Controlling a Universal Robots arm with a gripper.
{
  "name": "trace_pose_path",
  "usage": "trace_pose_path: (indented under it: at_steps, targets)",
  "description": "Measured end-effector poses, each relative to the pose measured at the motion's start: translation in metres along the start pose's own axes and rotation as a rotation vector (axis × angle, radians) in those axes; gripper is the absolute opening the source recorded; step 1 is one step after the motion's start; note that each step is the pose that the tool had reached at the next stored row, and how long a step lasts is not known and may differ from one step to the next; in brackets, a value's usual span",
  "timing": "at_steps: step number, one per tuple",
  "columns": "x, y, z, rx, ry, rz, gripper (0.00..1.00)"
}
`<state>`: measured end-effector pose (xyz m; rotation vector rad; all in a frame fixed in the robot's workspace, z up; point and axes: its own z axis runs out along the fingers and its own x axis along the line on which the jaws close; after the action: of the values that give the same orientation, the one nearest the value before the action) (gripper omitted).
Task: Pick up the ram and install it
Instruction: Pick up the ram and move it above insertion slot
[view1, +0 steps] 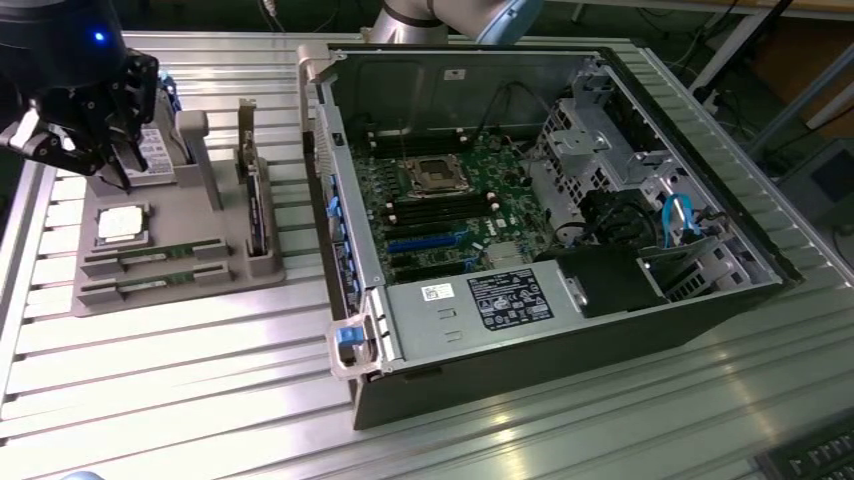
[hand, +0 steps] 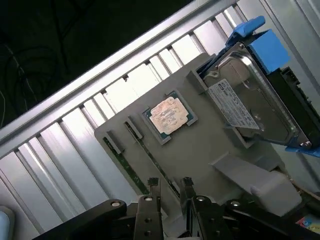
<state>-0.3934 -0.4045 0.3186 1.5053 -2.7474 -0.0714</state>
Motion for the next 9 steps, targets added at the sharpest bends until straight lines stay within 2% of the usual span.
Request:
trace_pose_path:
  at_steps: [2, 9]
  targets:
    - [0.0, 0.0, 0.0007, -0.0012, 0.0034, -0.078, 0.3]
    - [0.0, -0.0001, 0.0022, -0.0034, 0.0101, -0.23, 0.3]
